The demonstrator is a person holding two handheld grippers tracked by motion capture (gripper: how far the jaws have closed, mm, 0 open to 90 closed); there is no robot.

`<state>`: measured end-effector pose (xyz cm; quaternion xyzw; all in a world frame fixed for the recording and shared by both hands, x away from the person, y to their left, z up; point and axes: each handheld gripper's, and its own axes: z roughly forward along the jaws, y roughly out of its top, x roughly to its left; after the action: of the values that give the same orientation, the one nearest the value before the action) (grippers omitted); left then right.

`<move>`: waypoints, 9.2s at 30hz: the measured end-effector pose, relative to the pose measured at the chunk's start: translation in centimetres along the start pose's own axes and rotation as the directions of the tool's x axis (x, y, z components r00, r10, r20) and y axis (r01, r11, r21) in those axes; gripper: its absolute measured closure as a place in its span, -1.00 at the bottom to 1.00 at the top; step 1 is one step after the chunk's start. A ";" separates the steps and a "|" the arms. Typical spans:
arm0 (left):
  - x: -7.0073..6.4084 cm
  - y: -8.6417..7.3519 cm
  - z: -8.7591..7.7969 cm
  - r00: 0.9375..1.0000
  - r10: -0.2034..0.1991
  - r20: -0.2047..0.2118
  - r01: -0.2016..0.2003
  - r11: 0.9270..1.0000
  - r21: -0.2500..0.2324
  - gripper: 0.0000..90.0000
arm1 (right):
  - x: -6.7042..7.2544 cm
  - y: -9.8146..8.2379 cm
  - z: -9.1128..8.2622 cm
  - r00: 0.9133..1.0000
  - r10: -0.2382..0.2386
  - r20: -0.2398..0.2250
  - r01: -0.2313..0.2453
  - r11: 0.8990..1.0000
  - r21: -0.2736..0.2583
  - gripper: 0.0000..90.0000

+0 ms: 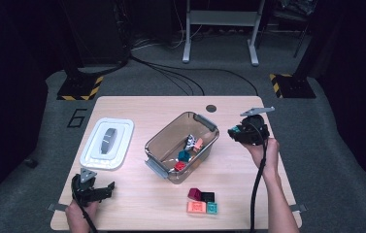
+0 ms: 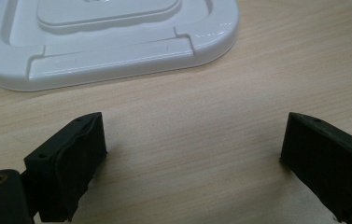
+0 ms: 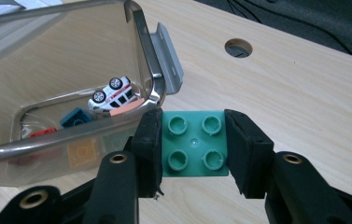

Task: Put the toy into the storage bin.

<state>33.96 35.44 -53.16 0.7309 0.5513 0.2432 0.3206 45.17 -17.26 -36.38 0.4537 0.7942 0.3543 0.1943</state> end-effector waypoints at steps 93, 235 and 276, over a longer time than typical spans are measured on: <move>0.0 0.0 0.0 1.000 0.002 -0.001 -0.002 1.000 0.000 -0.85 | 10.9 -0.1 2.2 0.955 -0.160 -0.248 0.169 0.985 0.016 -0.62; 0.0 0.0 0.0 1.000 0.001 0.000 -0.001 1.000 0.000 -0.85 | 7.4 2.5 0.2 0.982 -0.145 -0.119 0.142 0.989 -0.030 0.30; 0.0 0.0 -0.1 1.000 0.010 0.000 -0.010 1.000 0.007 -0.85 | 15.6 1.2 6.3 0.931 -0.197 -0.308 0.233 0.968 0.087 0.29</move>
<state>33.94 35.49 -53.12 0.7348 0.5483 0.2428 0.3170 41.85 -1.06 -39.50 0.3166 0.8795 0.3455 0.0825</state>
